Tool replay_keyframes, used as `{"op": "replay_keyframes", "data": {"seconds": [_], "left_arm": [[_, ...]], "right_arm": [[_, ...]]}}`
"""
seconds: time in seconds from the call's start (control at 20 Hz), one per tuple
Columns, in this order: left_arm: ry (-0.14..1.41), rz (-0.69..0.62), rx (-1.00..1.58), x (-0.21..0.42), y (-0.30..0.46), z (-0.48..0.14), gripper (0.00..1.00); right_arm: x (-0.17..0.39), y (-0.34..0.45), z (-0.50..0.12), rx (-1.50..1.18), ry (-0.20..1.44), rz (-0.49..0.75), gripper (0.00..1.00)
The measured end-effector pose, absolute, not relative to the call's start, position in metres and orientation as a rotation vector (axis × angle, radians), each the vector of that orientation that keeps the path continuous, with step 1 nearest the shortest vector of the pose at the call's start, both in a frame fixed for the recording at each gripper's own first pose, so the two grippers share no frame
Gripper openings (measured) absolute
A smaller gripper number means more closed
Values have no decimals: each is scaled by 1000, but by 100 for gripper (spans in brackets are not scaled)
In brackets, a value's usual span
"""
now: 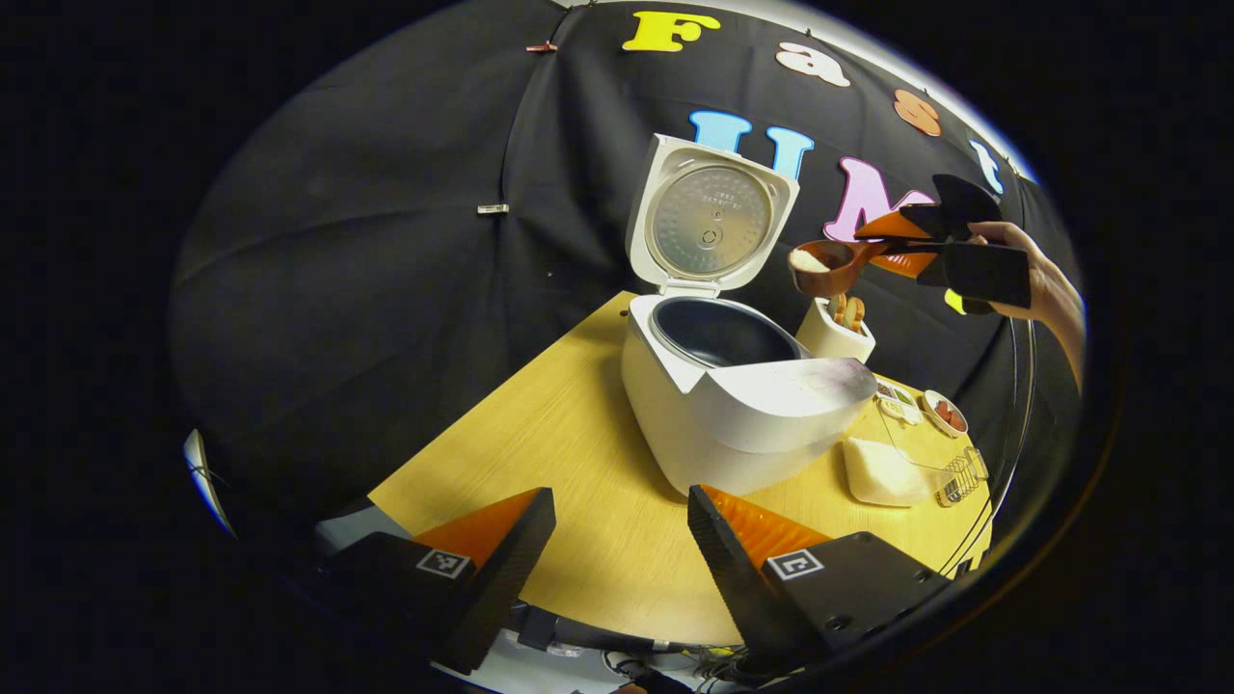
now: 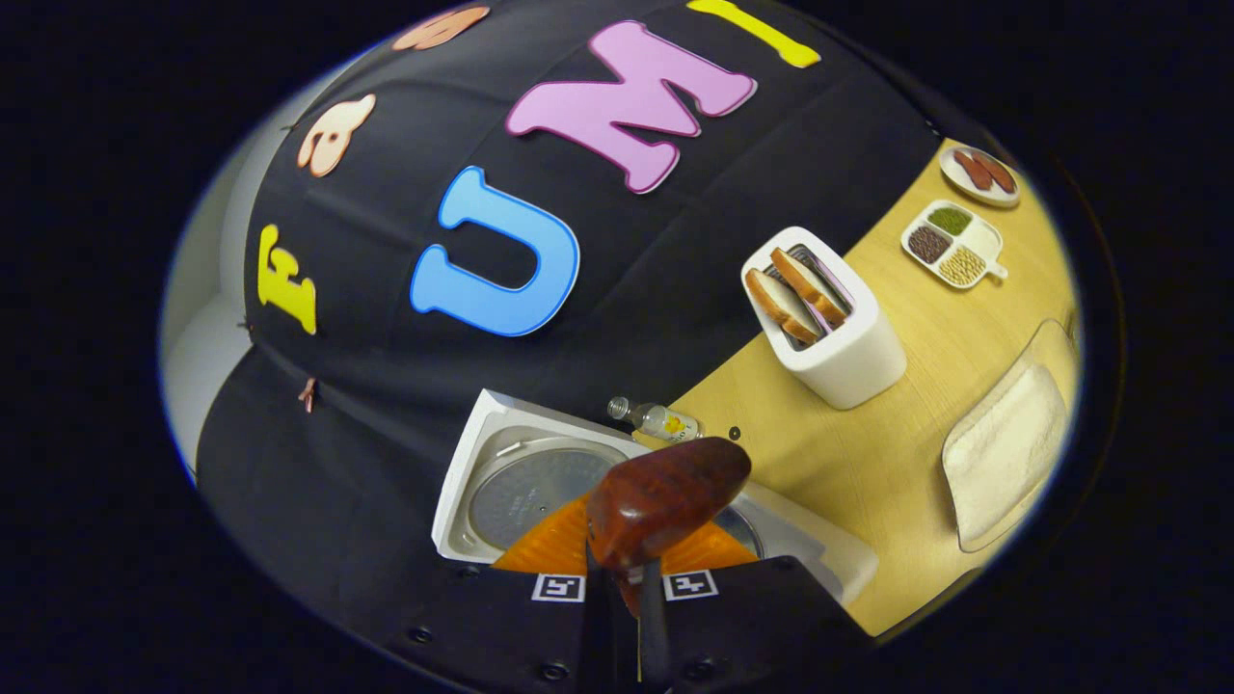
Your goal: Close the left gripper, press the button to open the rice cooker; take a wooden spoon from the chopstick holder with the right hand, scoop a spoonful of rice and pour it into the rice cooker, then put the wooden spoon back into the chopstick holder.
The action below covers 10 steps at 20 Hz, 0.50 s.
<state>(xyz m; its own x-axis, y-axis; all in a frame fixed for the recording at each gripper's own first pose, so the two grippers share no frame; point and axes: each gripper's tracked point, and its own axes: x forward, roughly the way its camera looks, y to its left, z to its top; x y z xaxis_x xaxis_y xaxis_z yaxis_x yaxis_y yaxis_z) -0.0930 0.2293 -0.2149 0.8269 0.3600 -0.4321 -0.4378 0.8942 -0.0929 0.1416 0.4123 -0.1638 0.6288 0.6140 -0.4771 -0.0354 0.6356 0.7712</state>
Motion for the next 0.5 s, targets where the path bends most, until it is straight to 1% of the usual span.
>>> {"op": "replay_keyframes", "data": {"seconds": [0.1, 0.35, 0.5], "left_arm": [[407, 434, -171, -92, 237, -206, 97], [403, 443, -122, -89, 244, -199, 96], [403, 431, -147, -86, 240, -198, 96]], "right_arm": [[142, 425, -168, 709, 770, 457, 14], [145, 448, -178, 512, 653, 517, 14], [140, 464, -182, 351, 577, 579, 14]]}}
